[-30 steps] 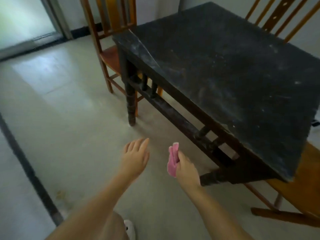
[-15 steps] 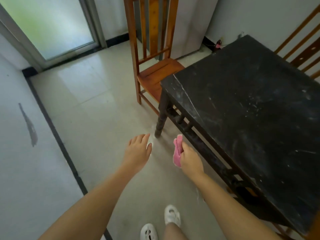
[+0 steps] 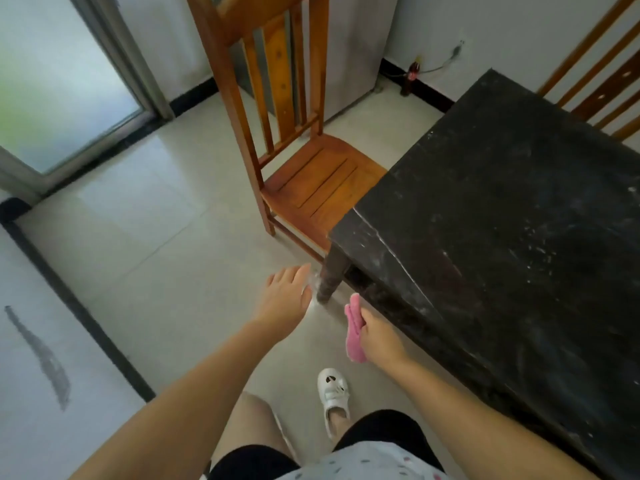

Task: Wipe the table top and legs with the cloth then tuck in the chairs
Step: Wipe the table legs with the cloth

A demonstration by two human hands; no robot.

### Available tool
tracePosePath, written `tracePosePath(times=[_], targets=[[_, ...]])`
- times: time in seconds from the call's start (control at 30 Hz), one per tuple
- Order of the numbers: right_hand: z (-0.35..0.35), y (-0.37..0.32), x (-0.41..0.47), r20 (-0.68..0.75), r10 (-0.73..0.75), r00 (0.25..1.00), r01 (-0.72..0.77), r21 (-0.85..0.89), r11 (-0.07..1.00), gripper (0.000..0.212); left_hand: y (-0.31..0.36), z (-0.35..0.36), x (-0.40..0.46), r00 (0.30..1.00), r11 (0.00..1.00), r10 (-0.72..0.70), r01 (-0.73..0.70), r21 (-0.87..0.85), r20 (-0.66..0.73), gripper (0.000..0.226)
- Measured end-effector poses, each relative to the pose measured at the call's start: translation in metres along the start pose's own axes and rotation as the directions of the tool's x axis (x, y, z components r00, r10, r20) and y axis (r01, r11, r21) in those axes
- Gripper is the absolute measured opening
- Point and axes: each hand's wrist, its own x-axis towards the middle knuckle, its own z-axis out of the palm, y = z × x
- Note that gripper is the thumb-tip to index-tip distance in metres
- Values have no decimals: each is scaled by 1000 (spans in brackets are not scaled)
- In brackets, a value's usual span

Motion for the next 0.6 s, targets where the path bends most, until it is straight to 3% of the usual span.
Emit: tracePosePath(times=[0.07, 0.1, 0.13, 0.17, 0.2, 0.23, 0.3, 0.33, 0.47, 0.53, 0.6], targets=[[6, -13, 11, -77, 31, 997, -24, 82, 996, 62, -19, -12, 26, 996, 997, 72, -73, 17, 54, 43], [11, -22, 23, -163, 73, 984, -26, 272, 962, 63, -27, -18, 41, 990, 993, 117, -119, 21, 83, 44], [8, -36, 28, -207, 81, 975, -22, 275, 961, 68, -36, -24, 56, 980, 985, 166, -170, 23, 113, 45], [6, -45, 33, -183, 39, 982, -29, 61, 998, 82, -45, -30, 71, 965, 974, 218, -224, 28, 144, 46], [0, -67, 31, -227, 118, 967, -70, 207, 976, 91, -53, -37, 85, 946, 959, 272, -282, 32, 179, 46], [3, -87, 30, -184, 327, 927, -222, 434, 873, 85, -60, -45, 99, 917, 938, 328, -344, 36, 226, 47], [13, -100, 37, -237, 465, 853, -327, 453, 829, 57, -71, -61, 121, 845, 890, 423, -456, 26, 326, 47], [19, -108, 39, -198, 525, 828, -373, 504, 779, 49, -76, -70, 129, 802, 861, 465, -508, 20, 375, 47], [33, -141, 45, -220, 734, 643, -252, 844, 474, 39, -79, -88, 159, 626, 698, 626, -716, 25, 465, 47], [35, -151, 52, -184, 799, 573, -208, 910, 358, 40, -69, -93, 173, 560, 631, 673, -776, 20, 483, 47], [38, -156, 61, -176, 830, 530, -177, 934, 311, 42, -54, -93, 187, 497, 566, 712, -825, 14, 497, 47]])
